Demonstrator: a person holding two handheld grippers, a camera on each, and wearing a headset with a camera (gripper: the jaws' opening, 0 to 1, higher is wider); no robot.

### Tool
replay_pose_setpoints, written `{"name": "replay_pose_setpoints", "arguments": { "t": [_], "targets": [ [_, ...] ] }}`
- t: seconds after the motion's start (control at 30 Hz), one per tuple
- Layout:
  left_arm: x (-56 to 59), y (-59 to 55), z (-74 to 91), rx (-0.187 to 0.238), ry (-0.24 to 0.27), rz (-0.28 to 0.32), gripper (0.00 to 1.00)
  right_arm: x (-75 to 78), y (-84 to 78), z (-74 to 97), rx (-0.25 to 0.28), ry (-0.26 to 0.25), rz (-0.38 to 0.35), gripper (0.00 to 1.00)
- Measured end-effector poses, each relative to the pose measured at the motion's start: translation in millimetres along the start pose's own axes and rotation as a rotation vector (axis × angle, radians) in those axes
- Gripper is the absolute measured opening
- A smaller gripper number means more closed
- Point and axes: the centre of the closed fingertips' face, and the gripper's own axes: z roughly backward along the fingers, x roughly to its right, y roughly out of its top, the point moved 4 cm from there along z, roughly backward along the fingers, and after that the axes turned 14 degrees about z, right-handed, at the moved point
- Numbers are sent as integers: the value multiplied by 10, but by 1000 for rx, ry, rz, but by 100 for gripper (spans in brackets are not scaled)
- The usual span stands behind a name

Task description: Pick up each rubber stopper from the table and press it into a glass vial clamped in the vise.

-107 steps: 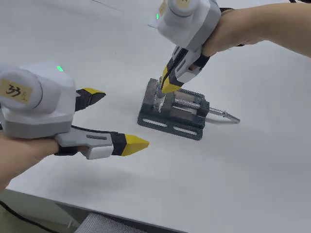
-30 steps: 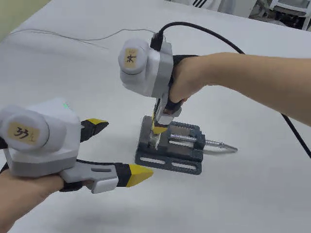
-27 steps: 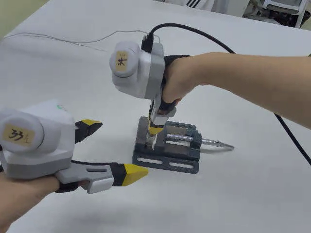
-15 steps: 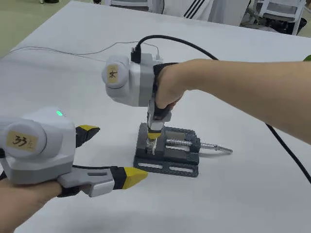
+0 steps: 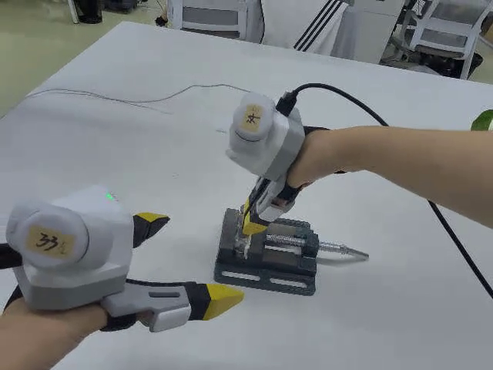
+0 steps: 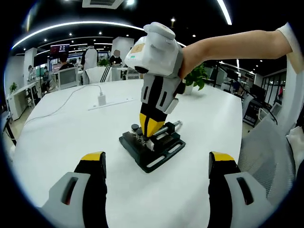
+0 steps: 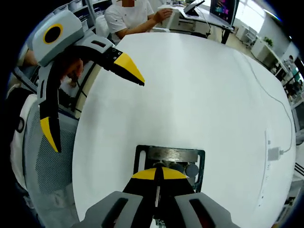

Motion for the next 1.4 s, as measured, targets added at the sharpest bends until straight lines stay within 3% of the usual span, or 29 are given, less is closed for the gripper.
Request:
{"name": "replay_pose_setpoints", "arguments": {
  "t": [0.13,0.23,0.37,0.6,0.7,0.83,1.0,1.13,1.17,1.23,1.4],
  "targets": [
    [-31,-28,-2,0,0,4,88,20,-32,51,3,-56,7,5],
    [-49,-43,4,-5,-1,3,88,-28,-38,137,104,-100,-46,10],
    [-63,-41,5,-7,-3,-3,88,-206,-129,188,212,-139,-110,37],
    [-90,-51,0,-6,-10,-5,88,-530,-428,215,303,-251,-257,81],
    [-97,-84,2,-15,-14,1,89,-668,-518,229,338,-295,-327,91],
    [-82,-139,12,-35,-17,-9,89,-833,-612,304,409,-370,-431,98],
    [-92,-148,42,-19,-10,6,92,-943,-768,393,478,-461,-529,99],
    [-108,-193,62,-27,-6,8,99,-1055,-879,418,536,-529,-615,99],
    [-105,-219,82,-36,-19,15,99,-1088,-923,426,564,-565,-649,99],
    [-122,-237,102,-41,-20,24,99,-1193,-1045,389,523,-581,-676,99],
    [-188,-266,150,-46,-2,29,99,-1407,-1175,350,509,-581,-713,99]
  ]
}}
